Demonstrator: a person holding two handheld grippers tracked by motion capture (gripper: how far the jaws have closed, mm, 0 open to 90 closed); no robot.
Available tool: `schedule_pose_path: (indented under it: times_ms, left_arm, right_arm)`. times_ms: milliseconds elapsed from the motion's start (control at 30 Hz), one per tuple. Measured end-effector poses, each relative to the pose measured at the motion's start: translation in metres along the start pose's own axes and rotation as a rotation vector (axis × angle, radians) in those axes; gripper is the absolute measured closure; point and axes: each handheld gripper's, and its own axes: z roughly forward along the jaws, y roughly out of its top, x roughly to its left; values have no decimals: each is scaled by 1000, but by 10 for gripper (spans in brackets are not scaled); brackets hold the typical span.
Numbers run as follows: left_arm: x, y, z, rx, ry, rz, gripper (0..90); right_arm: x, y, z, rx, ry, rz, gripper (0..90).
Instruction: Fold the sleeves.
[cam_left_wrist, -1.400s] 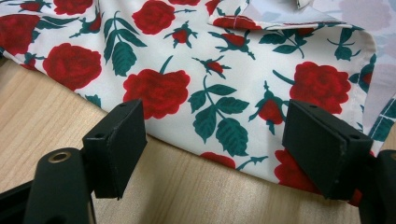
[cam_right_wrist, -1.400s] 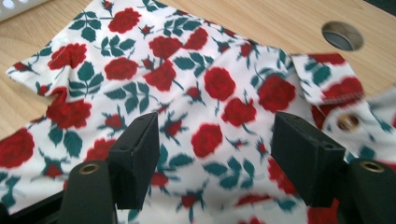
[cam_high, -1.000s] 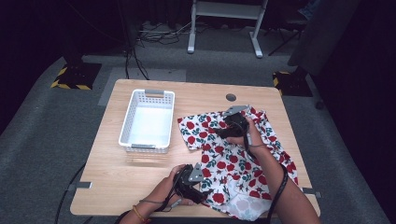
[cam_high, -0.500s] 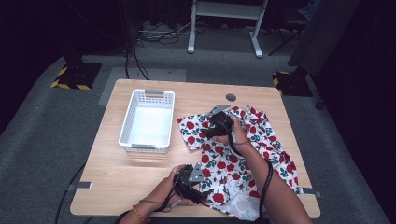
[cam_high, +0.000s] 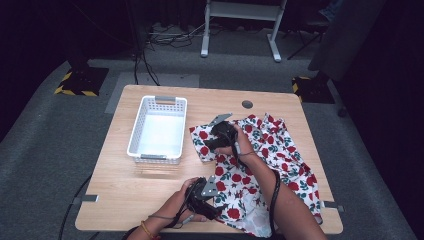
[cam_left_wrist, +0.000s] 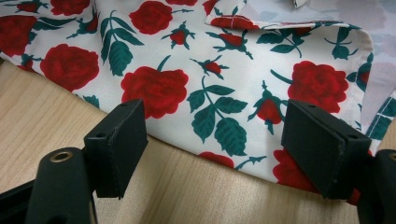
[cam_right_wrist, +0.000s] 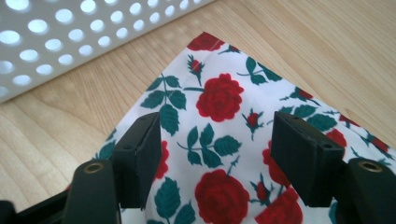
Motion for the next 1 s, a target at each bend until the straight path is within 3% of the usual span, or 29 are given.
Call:
schedule_pose_path:
  times_ms: [400,533,600,800,1000]
  left_arm:
    - [-2,-1,-1,2,-5,3,221]
    - [-2,-1,-1,0,-6,5,221]
    - [-2,-1,-1,0,-7,5,220]
    - [-2,-1,-1,0,-11,9,221]
    - [-1,-1,-1,0,-12,9,221]
  right_arm:
    - [20,13,18,25,31,-37,343]
    - [22,16,24,29,43,-14,346]
    - [22,16,27,26,80,7,368]
    - [25,15,36,68,76,13,373]
    - [24,14,40,58,72,31,412]
